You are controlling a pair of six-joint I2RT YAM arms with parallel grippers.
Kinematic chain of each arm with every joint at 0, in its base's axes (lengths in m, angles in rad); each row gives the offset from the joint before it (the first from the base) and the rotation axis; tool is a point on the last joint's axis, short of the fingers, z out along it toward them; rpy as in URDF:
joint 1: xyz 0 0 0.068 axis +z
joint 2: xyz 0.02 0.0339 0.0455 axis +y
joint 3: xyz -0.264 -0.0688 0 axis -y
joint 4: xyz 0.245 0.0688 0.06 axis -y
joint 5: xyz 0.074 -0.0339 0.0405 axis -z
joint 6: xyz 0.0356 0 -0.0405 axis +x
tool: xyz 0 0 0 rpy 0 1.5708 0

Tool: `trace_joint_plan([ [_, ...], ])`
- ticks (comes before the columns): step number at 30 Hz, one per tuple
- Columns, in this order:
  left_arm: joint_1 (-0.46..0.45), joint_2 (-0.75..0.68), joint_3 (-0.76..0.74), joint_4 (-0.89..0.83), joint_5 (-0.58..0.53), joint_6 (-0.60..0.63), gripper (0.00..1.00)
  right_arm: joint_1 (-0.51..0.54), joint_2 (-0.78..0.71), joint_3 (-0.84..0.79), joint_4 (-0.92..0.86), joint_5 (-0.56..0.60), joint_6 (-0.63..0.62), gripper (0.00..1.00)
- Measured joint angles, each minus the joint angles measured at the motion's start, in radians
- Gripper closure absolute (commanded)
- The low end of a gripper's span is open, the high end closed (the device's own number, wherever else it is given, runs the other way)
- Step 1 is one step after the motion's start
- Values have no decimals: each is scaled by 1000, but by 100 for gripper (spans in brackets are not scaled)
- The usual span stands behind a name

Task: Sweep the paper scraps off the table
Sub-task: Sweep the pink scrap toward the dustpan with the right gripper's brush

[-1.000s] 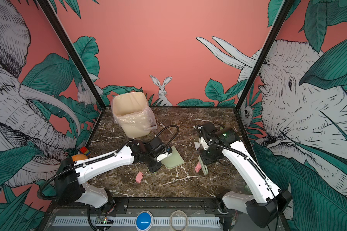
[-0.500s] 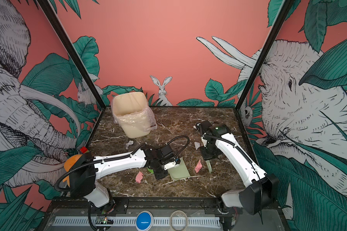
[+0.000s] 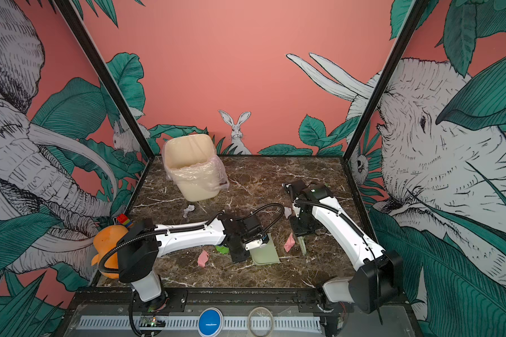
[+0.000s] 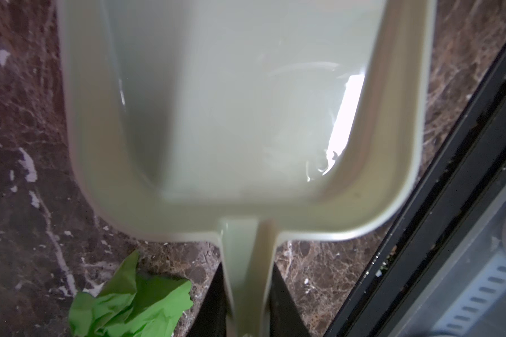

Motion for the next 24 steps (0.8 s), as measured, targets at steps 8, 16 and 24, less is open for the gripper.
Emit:
trace_joint_plan([
  [8, -1, 24, 22, 5, -60, 11, 97, 0, 0, -14, 21, -37, 14, 100],
  [16, -5, 50, 23, 13, -82, 20, 98, 8, 0, -14, 40, -76, 34, 100],
  [24, -5, 60, 27, 31, -82, 22, 98, 52, -6, -9, 63, -138, 64, 100],
])
